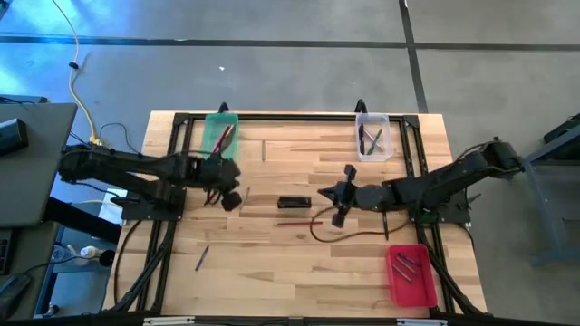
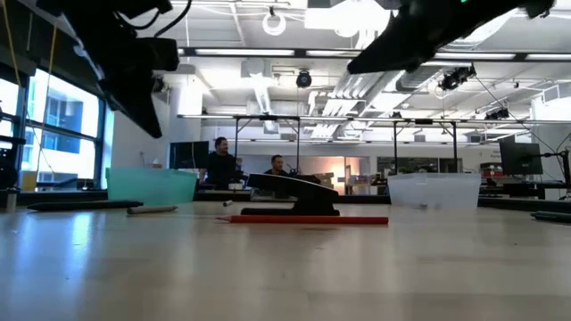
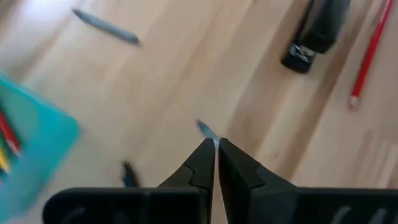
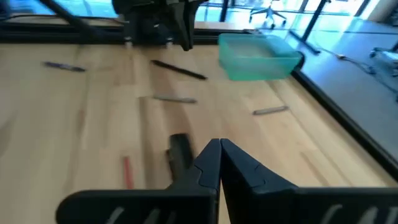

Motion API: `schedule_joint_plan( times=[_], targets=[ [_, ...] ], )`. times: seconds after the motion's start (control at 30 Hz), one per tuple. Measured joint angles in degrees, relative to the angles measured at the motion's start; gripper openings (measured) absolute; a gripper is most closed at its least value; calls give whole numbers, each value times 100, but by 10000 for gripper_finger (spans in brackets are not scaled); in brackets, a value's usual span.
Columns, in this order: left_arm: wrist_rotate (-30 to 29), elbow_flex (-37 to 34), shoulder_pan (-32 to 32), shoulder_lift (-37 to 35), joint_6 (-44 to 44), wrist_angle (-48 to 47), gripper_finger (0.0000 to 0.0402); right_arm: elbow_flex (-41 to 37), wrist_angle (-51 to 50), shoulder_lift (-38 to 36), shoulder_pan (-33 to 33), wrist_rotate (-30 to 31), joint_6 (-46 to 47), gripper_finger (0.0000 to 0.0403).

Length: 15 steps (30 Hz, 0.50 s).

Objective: Sort crayons/erasers/pens/pencils in bins
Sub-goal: Put the gray crayon into the red bin

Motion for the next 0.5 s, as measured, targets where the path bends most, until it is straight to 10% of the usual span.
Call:
schedule_joint_plan(
  times=[0.5],
  targets=[
    [-132, -118, -1433, 1030, -2664, -259, 154, 0, -924, -233, 1179, 913, 795, 0]
  ],
)
